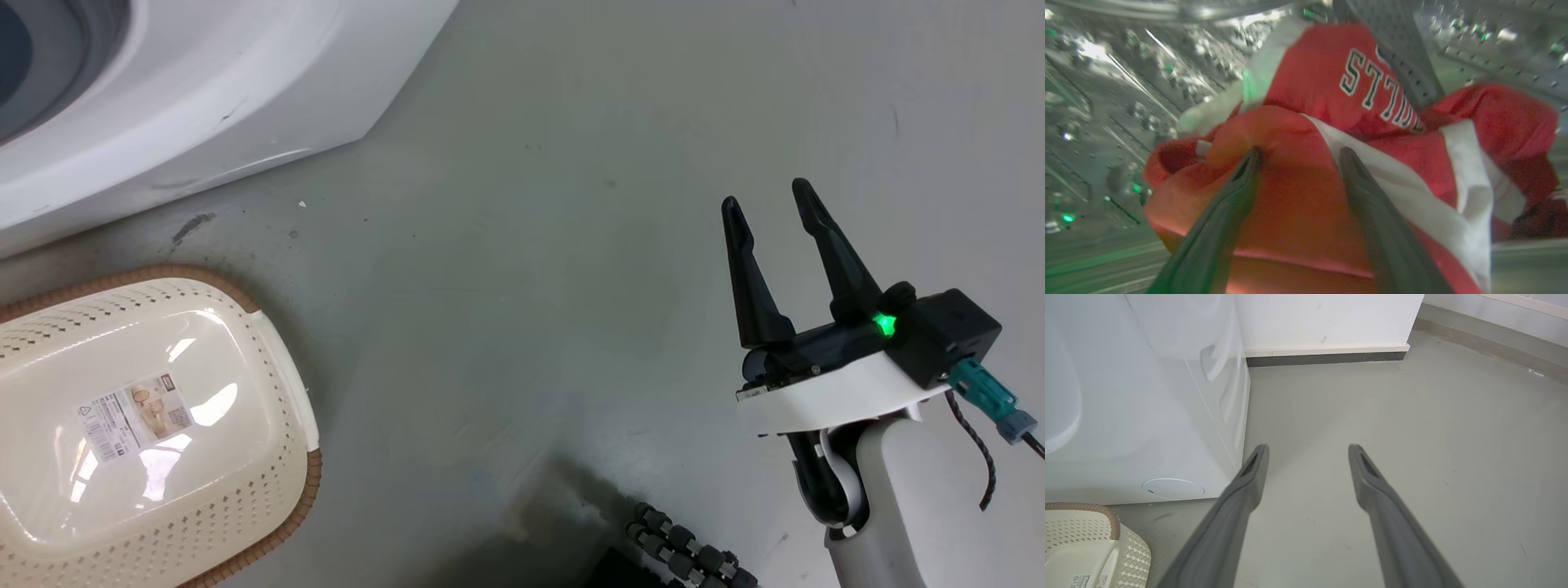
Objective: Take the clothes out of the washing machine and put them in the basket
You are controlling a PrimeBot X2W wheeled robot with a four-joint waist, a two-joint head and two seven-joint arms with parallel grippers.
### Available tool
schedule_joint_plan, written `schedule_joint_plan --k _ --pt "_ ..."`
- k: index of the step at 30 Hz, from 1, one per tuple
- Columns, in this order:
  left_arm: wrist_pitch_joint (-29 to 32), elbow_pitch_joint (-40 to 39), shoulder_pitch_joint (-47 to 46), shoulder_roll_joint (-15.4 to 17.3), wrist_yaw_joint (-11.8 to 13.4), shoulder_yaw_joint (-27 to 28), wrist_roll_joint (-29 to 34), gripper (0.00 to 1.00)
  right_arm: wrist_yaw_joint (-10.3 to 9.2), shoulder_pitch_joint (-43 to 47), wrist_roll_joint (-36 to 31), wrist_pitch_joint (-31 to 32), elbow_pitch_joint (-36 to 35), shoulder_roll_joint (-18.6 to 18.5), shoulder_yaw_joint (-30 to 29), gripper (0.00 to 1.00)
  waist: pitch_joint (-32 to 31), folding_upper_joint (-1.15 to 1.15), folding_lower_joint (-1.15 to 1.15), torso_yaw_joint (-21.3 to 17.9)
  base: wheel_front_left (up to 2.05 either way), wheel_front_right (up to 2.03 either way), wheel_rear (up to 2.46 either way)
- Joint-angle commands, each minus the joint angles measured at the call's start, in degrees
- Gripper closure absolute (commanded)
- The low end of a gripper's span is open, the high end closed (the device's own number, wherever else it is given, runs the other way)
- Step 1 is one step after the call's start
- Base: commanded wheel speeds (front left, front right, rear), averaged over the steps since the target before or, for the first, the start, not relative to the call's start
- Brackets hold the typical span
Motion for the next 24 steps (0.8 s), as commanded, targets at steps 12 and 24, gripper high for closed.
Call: schedule_joint_plan --k 12,24 --pt "8.8 -6.6 3.6 1.1 3.1 1.7 -2.2 1.0 -0.04 -2.0 0.2 -0.1 -1.1 0.0 0.0 0.0 0.9 0.0 -0.01 -0.8 0.0 0.0 0.0" --pt "-10.9 -6.1 6.8 -1.1 8.3 3.5 -3.3 1.0 -0.04 -0.7 -2.2 -0.1 -1.1 0.0 -2.0 0.0 -4.3 0.0 -0.01 0.9 0.0 0.0 0.0"
